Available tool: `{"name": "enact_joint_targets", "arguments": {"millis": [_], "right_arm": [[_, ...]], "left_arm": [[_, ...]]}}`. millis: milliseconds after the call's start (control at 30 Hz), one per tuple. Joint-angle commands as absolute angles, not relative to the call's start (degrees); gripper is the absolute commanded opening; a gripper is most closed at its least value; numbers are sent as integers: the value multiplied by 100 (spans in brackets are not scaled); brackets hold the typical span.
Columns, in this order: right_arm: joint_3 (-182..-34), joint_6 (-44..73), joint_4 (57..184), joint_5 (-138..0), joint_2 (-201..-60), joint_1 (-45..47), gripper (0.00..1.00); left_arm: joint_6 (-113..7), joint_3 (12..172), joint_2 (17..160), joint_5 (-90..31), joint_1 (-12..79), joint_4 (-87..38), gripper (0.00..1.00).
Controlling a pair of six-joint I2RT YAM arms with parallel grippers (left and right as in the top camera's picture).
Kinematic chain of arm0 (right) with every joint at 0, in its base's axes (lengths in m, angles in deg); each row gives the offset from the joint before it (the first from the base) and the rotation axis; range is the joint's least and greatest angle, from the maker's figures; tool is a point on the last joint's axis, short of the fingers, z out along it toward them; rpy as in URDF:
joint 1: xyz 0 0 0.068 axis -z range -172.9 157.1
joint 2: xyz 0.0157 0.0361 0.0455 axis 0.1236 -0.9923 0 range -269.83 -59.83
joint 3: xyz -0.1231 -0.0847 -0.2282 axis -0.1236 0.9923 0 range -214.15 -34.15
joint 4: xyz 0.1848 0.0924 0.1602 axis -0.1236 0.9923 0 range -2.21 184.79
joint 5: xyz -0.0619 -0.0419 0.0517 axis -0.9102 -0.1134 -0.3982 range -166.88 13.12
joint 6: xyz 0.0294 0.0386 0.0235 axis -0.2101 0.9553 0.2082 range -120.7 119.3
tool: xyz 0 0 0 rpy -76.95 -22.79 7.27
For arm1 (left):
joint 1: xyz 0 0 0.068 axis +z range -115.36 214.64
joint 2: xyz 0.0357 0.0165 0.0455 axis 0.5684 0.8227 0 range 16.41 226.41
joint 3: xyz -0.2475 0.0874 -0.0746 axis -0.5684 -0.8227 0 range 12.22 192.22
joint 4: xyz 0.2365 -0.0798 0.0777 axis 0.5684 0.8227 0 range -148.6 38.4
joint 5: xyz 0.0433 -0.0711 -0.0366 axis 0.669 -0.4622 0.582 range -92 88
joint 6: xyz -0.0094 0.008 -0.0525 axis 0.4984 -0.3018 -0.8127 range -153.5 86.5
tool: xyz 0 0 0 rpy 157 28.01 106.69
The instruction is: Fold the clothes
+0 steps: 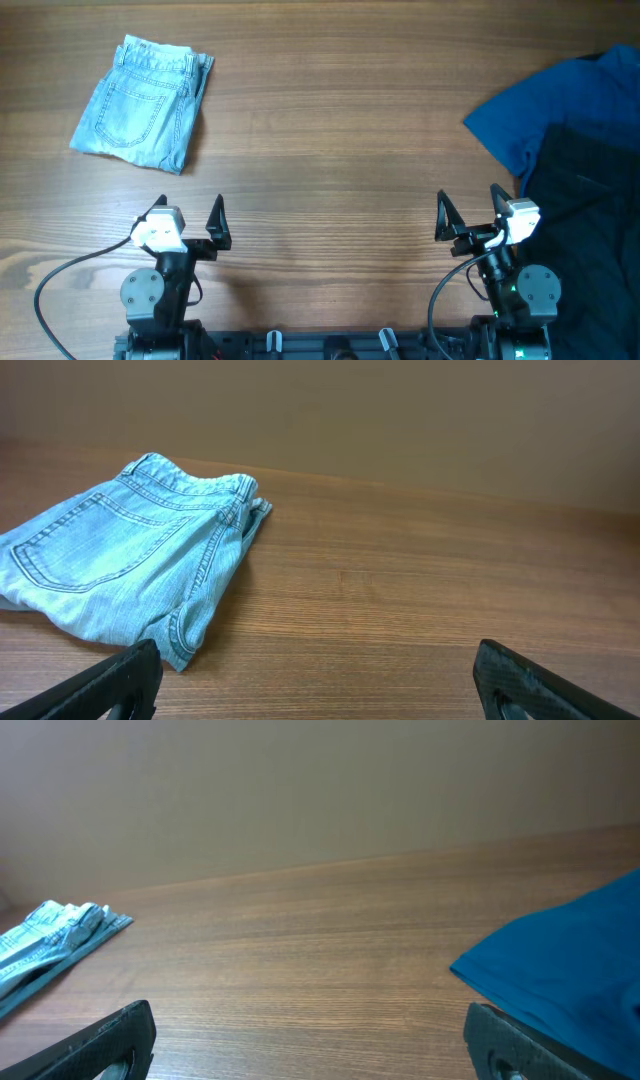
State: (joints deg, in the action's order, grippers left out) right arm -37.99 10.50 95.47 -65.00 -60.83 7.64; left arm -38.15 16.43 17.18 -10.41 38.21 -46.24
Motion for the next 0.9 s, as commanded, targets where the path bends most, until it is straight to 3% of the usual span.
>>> {"name": "enact_joint_targets", "arguments": {"millis": [0, 700, 867], "right_arm": [[-3803, 982, 9584, -6618, -6037, 773, 100], [-3803, 1004, 9586, -6603, -6037, 773, 100], [-3821, 1461, 9317, -5569, -6037, 773, 100]], "left_arm": [[-3863, 1597, 1657, -1006, 3791, -4663, 100], [-3865, 1599, 1657, -1126, 3789, -4667, 100], [-3957, 1640, 1657, -1592, 3789, -4713, 100]]}}
